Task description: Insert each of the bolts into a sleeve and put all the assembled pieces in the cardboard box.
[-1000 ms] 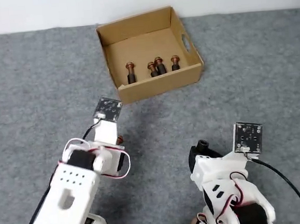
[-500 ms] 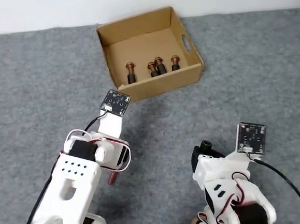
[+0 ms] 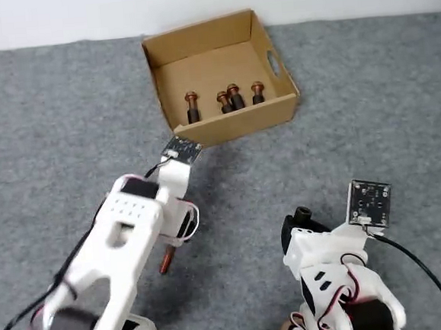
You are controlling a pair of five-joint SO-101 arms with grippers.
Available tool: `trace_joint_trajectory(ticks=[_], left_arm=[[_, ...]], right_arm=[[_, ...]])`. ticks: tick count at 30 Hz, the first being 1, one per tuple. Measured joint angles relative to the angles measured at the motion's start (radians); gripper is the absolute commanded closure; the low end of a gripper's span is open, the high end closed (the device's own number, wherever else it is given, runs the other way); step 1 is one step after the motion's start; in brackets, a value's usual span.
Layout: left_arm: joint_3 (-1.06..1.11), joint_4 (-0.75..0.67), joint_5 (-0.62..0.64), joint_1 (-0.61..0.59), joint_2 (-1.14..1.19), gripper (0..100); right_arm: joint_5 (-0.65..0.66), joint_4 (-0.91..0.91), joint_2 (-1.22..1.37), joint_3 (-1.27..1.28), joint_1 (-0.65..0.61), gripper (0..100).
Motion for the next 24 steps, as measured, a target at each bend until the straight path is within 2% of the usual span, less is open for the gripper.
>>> trace_joint_trajectory(ticks=[8, 13, 22, 24], left_arm=[[-0.172, 0.029, 0.000, 0.000, 0.247, 86], [-0.206, 0.026, 0.000, -0.005, 0.359, 90], [-0.242, 0.032, -0.002, 0.000, 0.423, 100], [-0.249, 0.032, 0.034, 0.002, 0.425, 100]], right_arm=[[0.000, 0.000, 0.000, 0.000, 0.000, 99.1], [0.000, 0.000, 0.000, 0.000, 0.000, 99.1], [0.000, 0.000, 0.000, 0.000, 0.000, 99.1], [0.000, 0.000, 0.000, 0.000, 0.000, 99.1]])
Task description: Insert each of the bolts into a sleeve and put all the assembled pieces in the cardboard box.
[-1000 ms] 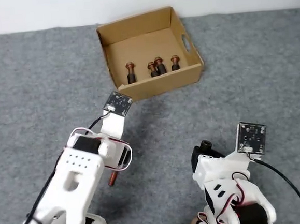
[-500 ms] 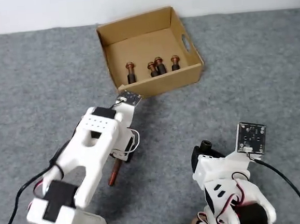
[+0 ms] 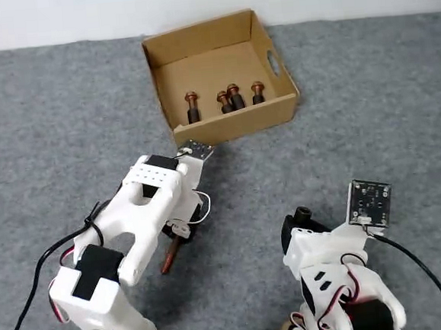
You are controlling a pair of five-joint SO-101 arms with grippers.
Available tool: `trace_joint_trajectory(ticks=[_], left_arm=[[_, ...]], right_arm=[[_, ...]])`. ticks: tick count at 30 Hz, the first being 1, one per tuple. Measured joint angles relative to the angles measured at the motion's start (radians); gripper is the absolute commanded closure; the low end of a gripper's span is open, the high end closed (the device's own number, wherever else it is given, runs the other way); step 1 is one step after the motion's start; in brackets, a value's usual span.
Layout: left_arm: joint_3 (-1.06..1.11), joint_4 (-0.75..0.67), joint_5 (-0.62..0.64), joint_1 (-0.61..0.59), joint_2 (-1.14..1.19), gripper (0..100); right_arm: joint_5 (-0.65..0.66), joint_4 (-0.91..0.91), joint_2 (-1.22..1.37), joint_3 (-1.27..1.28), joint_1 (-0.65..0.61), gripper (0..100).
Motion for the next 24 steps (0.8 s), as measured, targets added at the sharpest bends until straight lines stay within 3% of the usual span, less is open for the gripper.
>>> trace_joint_trajectory(ticks=[10, 17, 24], left_arm=[[0.003, 0.064, 0.180, 0.049, -0.055, 100], [0.290, -0.071, 0.175, 0.209, -0.531, 100], [0.496, -0.133, 0.180, 0.230, -1.132, 100]], right_arm=[[0.003, 0.000, 0.000, -0.049, 0.003, 99.1], [0.048, 0.000, 0.000, -0.049, 0.000, 99.1], [0.049, 0.000, 0.000, -0.049, -0.097, 99.1]])
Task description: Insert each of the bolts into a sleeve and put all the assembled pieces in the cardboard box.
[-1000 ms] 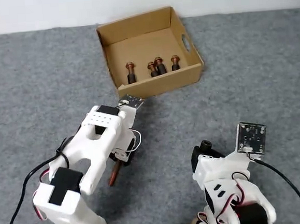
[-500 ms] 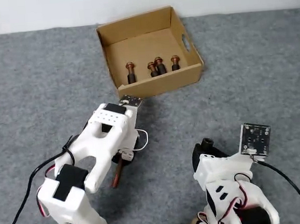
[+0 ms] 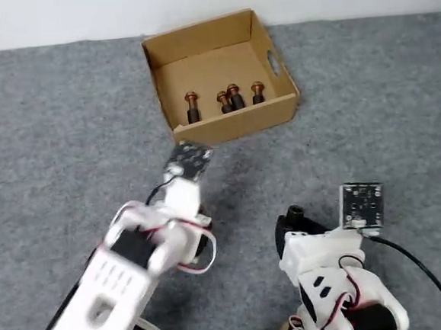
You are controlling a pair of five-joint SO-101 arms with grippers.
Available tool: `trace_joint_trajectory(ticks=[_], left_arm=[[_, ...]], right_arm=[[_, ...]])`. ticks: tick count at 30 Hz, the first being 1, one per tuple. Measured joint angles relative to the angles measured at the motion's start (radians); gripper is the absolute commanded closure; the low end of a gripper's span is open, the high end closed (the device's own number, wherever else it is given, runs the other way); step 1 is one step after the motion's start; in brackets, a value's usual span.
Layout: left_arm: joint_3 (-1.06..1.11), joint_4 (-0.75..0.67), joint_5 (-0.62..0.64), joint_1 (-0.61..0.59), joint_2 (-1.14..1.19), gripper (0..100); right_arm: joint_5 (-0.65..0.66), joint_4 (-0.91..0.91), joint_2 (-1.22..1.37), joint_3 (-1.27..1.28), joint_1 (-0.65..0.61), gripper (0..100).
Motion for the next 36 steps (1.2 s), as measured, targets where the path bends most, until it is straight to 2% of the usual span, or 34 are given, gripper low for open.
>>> trace_joint_trajectory(ticks=[8, 14, 17, 22, 28, 33, 36], left_arm=[[0.137, -0.120, 0.000, 0.002, -0.589, 100], [0.195, -0.150, 0.014, -0.002, -0.865, 100], [0.195, -0.153, 0.101, 0.000, -0.888, 100], [0.196, -0.213, 0.330, 0.006, -0.890, 100], [0.196, -0.224, 0.365, 0.012, -0.887, 100], [0.196, -0.224, 0.367, 0.097, -0.885, 100], [0.209, -0.224, 0.370, 0.107, -0.882, 100]], right_arm=[[0.000, 0.000, 0.000, 0.000, -0.218, 99.1], [0.003, -0.101, 0.008, 0.002, -0.362, 99.1], [0.044, -0.170, 0.009, 0.031, -0.404, 99.1], [0.153, -0.279, 0.020, 0.087, -0.423, 99.1], [0.264, -0.327, 0.021, 0.104, -0.457, 99.1], [0.327, -0.367, 0.021, 0.104, -0.494, 99.1], [0.374, -0.381, 0.020, 0.104, -0.494, 99.1]])
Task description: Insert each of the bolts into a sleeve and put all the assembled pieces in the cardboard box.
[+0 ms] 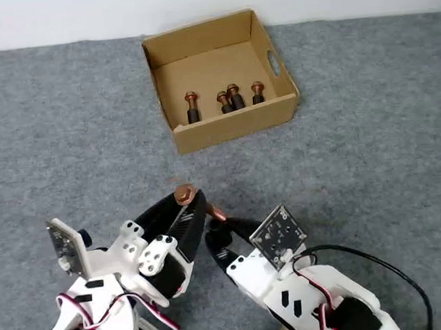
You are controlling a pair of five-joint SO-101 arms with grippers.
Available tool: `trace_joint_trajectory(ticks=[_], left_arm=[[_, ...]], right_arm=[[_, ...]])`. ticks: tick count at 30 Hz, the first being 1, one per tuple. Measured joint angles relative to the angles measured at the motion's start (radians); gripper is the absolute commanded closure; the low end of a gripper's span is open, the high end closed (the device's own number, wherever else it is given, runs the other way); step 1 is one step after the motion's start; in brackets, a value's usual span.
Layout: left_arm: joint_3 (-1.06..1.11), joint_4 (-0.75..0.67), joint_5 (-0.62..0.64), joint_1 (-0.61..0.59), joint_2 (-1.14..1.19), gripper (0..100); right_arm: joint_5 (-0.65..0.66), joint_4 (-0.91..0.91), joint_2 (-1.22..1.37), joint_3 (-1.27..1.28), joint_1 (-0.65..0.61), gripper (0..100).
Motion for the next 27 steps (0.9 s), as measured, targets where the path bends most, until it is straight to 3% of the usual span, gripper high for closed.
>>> trace_joint_trajectory(ticks=[15, 23, 27], left_arm=[[-0.031, 0.049, -0.063, 0.005, -0.006, 100], [0.012, 0.049, -0.069, 0.011, -0.005, 100], [0.066, 0.049, -0.129, 0.017, -0.005, 100]], right_arm=[[0.032, 0.000, -0.005, 0.000, 0.040, 99.1], [0.138, -0.054, -0.003, 0.000, 0.035, 99.1], [0.203, -0.068, -0.003, 0.002, 0.034, 99.1]])
